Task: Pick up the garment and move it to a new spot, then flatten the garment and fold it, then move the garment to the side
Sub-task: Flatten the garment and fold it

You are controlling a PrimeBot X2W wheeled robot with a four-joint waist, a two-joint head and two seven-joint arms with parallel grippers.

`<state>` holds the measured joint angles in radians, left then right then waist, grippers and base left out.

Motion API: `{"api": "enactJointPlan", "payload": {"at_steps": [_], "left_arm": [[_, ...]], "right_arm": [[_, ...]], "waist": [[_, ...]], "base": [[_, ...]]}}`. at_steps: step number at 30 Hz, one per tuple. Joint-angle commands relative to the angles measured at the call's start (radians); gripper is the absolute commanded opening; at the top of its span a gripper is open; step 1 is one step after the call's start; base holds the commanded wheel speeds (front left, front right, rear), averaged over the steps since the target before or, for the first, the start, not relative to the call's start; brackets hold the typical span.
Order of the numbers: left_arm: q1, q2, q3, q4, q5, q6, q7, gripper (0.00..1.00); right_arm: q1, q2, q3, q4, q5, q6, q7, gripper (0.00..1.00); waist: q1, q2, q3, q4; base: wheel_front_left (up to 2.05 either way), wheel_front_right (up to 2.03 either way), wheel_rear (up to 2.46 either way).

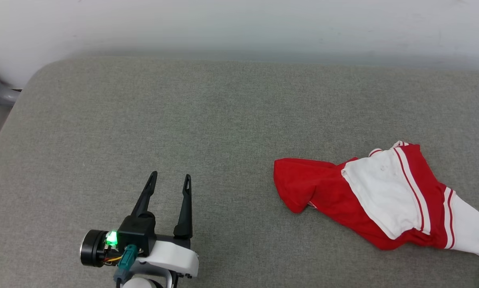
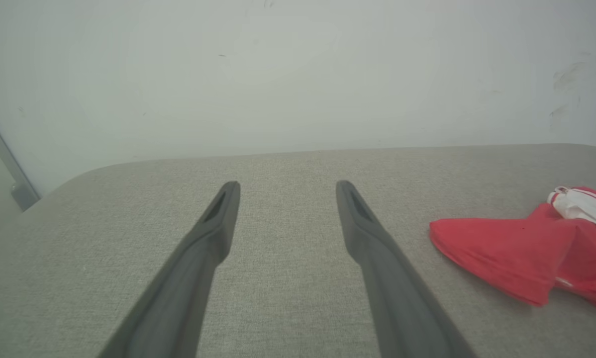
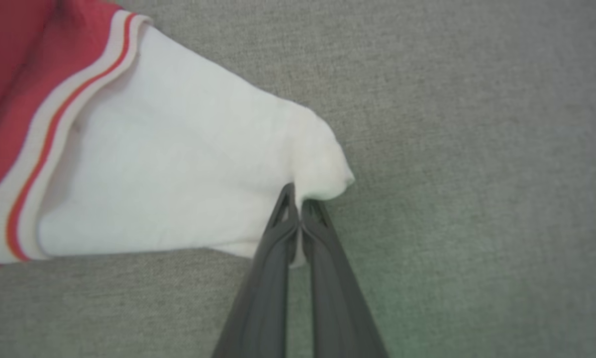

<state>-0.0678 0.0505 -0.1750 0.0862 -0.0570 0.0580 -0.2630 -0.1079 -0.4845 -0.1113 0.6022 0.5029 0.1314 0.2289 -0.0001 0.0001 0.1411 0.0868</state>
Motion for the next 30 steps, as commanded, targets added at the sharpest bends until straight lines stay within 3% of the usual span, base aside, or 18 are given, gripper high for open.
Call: {"api": "enactJointPlan", "payload": {"at_steps": [1, 4, 5, 7, 13, 18, 30], "left_arm": [[-0.011, -0.001, 0.003, 0.0, 0.003, -0.003, -0.003, 1.0], [-0.007, -0.001, 0.004, -0.001, 0.004, -0.001, -0.003, 1.0], [-0.005, -0.001, 0.004, -0.001, 0.005, -0.001, -0.003, 1.0], [-0.002, -0.001, 0.004, 0.0, 0.008, -0.002, -0.003, 1.0], [-0.006, -0.001, 0.008, -0.005, 0.019, -0.007, -0.003, 1.0], [0.002, -0.001, 0.009, -0.011, 0.023, -0.008, -0.003, 1.0], [0.014, -0.001, 0.002, -0.022, 0.028, -0.011, -0.003, 1.0]], "right_arm": [[0.005, 0.013, 0.011, 0.033, -0.004, -0.001, 0.003, 0.0], [-0.009, 0.026, 0.03, 0.071, 0.006, -0.001, -0.01, 0.0], [-0.02, 0.023, 0.037, 0.073, 0.001, -0.001, -0.024, 0.17], [-0.04, 0.012, 0.043, 0.066, -0.011, -0.001, -0.063, 1.0], [-0.089, -0.008, -0.013, -0.013, -0.067, -0.001, -0.214, 1.0], [-0.111, 0.009, -0.063, -0.149, -0.119, -0.001, -0.268, 1.0], [-0.054, 0.161, -0.077, -0.572, -0.228, -0.001, -0.29, 1.0]], "waist": [[0.0001, -0.0001, 0.002, 0.002], [0.0001, -0.0001, 0.002, 0.001], [0.0001, -0.0001, 0.001, 0.0], [0.0001, -0.0001, 0.0, -0.001], [0.0001, -0.0001, -0.009, -0.001], [0.0001, -0.0001, -0.015, 0.002], [0.0001, -0.0001, -0.03, 0.009]], "base": [[0.0, 0.0, 0.0], [0.0, 0.0, 0.0], [0.0, 0.0, 0.0], [0.0, 0.0, 0.0], [0.0, 0.0, 0.0], [0.0, 0.0, 0.0], [0.0, 0.0, 0.0]]}}
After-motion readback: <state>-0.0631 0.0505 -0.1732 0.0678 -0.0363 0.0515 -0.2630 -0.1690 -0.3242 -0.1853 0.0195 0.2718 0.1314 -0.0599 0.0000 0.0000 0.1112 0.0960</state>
